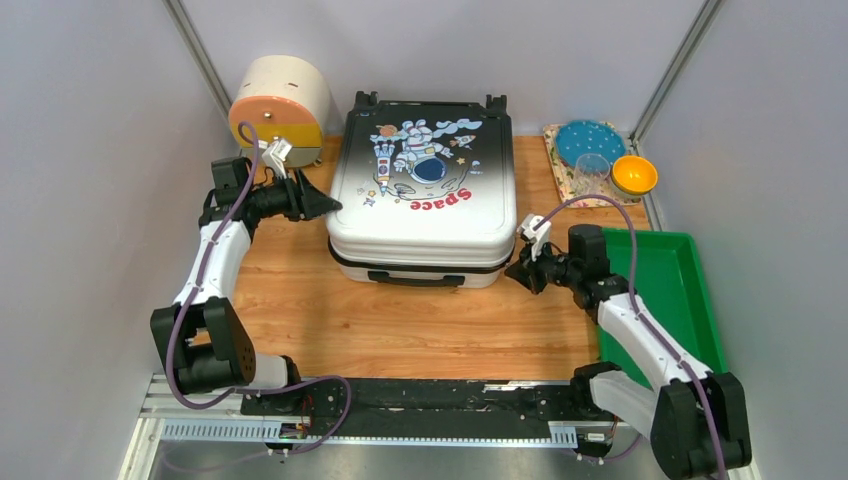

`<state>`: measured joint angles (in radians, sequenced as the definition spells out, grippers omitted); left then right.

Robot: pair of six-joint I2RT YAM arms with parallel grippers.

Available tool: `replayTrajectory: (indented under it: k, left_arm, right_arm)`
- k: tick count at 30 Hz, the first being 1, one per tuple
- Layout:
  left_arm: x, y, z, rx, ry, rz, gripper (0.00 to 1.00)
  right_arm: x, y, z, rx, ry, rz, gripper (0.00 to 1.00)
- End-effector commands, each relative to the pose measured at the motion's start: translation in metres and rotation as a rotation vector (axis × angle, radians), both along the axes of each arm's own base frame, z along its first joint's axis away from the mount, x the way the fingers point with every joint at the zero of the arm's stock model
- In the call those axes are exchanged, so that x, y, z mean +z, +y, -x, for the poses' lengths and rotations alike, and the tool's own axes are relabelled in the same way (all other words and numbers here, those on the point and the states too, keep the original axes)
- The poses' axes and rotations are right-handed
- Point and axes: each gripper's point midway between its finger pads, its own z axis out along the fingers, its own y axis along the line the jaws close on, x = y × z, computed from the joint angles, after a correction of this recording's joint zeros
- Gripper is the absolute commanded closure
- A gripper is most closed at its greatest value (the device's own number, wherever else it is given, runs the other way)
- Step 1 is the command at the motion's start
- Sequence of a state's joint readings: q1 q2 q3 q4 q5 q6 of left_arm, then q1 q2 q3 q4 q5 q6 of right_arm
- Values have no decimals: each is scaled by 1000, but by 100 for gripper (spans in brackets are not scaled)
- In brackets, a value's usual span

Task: Open, take out, and arrange the luggage

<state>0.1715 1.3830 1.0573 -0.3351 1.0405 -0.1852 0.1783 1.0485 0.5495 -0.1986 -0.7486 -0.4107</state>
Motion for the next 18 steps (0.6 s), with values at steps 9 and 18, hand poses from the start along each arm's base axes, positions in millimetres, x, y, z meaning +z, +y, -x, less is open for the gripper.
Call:
replayTrajectory:
  k: [9, 18]
  left_arm:
    - [-48, -21, 29, -24, 179, -2, 38]
    - [-52, -26, 38, -22, 195, 31, 38]
  right_arm:
    - [46, 66, 19, -213, 3, -186, 100]
    - [70, 99, 13, -292, -14, -259, 100]
